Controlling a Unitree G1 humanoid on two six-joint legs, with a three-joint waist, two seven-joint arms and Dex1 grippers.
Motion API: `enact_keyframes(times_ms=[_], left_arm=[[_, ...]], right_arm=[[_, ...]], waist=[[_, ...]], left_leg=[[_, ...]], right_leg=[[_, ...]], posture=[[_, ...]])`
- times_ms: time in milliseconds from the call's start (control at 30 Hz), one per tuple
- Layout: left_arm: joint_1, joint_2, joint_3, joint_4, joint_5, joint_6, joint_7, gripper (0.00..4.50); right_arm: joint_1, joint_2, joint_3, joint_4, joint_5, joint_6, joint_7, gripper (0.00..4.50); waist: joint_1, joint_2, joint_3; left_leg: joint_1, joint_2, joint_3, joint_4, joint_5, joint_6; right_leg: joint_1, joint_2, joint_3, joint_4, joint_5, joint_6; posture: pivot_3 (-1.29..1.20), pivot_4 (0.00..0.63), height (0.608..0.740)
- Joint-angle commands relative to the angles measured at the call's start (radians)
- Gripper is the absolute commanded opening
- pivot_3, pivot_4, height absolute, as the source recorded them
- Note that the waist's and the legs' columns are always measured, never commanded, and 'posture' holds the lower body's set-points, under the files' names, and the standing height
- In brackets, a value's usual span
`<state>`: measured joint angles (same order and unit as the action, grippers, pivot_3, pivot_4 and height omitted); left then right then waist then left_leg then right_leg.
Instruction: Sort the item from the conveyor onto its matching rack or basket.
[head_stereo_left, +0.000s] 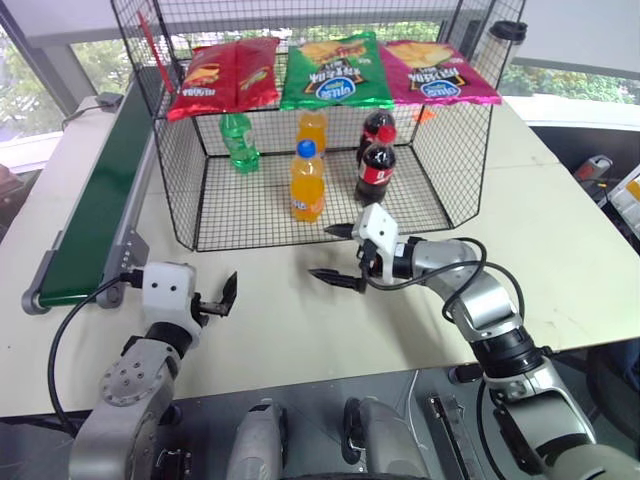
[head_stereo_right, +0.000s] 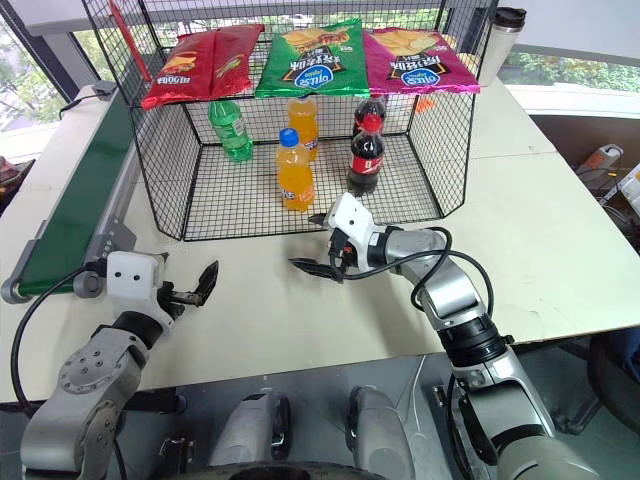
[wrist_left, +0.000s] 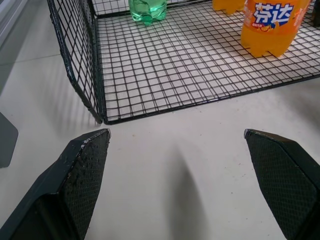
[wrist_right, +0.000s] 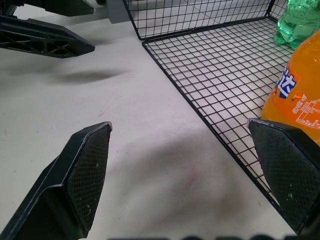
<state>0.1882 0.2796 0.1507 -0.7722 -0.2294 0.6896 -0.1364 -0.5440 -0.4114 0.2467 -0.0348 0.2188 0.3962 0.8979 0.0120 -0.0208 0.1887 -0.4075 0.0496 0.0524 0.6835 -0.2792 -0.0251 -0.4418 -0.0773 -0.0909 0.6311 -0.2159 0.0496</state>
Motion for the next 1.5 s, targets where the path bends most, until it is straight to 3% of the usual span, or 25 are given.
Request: enact_keyframes(times_ms=[33,1500], left_arm=[[-0.004,0.001,0.001,-0.045,0.000,-0.033,-0.007,4.46],[-0.001,0.007,-0.008,-0.034,0.010,-0.027,0.000,4.46]], right_arm=[[-0.001,0.002,-0.015,-0.037,0.014,-0.009,0.003,4.50],[0.009,-0.006,-0.012,-0.028,0.007,-0.020,0.032,4.50]], waist=[[0.000,0.000,0.000],[0.000,0.000,0.000]], left_leg=[[0.000,0.000,0.000,0.000,0.000,0.000],[0.000,0.000,0.000,0.000,0.000,0.000]], right_leg=[[0.000,0.000,0.000,0.000,0.000,0.000],[0.000,0.000,0.000,0.000,0.000,0.000]], posture=[[0.00,0.150,0.740],[0.00,0.150,0.740]])
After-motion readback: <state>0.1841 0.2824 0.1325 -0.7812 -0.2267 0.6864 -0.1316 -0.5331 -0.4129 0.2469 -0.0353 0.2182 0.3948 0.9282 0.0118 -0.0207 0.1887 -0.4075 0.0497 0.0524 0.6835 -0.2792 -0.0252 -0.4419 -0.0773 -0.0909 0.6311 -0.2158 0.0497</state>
